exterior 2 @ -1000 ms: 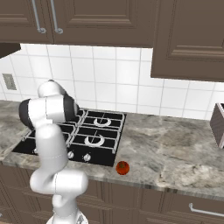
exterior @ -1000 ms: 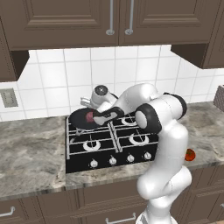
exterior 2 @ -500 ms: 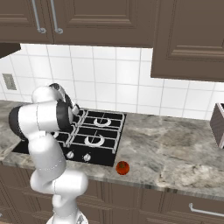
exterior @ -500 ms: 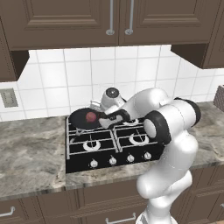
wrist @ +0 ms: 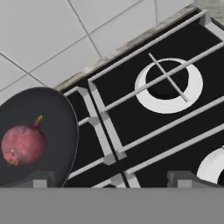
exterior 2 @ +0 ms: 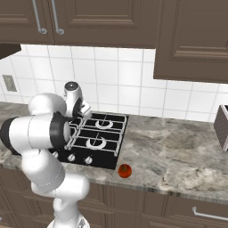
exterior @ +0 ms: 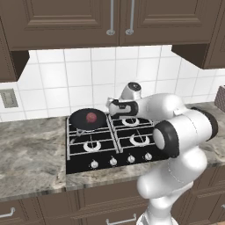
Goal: Place the pan on the rear left burner on the stove. Then place the tomato and the onion in the pan and turn on the rear left burner.
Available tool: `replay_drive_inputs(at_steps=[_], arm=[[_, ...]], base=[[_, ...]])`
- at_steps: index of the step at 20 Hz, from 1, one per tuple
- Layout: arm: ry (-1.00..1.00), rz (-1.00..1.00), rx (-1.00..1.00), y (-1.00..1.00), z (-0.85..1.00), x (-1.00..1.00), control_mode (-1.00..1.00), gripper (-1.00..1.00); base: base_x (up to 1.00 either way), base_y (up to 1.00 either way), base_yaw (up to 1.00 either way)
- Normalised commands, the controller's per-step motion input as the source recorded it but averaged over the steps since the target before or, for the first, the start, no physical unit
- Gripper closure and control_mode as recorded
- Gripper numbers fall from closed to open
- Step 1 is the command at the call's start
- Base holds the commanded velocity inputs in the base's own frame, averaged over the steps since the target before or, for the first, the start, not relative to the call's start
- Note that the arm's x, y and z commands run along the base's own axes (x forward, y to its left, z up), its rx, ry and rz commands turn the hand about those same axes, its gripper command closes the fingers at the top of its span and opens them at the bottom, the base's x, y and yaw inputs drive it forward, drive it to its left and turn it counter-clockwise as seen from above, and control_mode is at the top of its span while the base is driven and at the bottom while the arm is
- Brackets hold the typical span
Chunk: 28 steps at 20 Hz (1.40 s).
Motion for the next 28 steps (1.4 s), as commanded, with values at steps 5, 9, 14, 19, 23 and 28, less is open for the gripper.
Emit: replay_drive_inputs(at_steps=[5,9,14,19,23,28], arm=[[0.19,0.0,0.0,-0.43,0.09,-0.18,-1.0,-1.0],[0.15,0.0,0.0,-0.41,0.0,-0.41,-1.0,-1.0],[0.17,0.0,0.0,-0.45,0.0,-0.29,-1.0,-1.0],[0.06,0.0,0.0,-0.44,-0.03,-0.42,-1.0,-1.0],[0.0,0.0,0.0,-0.52,-0.09,-0.39,-1.0,-1.0],[0.0,0.0,0.0,-0.52,-0.06,-0.34,-1.0,-1.0]], base=[[0.0,0.0,0.0],[0.0,0.0,0.0],[0.0,0.0,0.0],[0.0,0.0,0.0],[0.0,0.0,0.0],[0.0,0.0,0.0]])
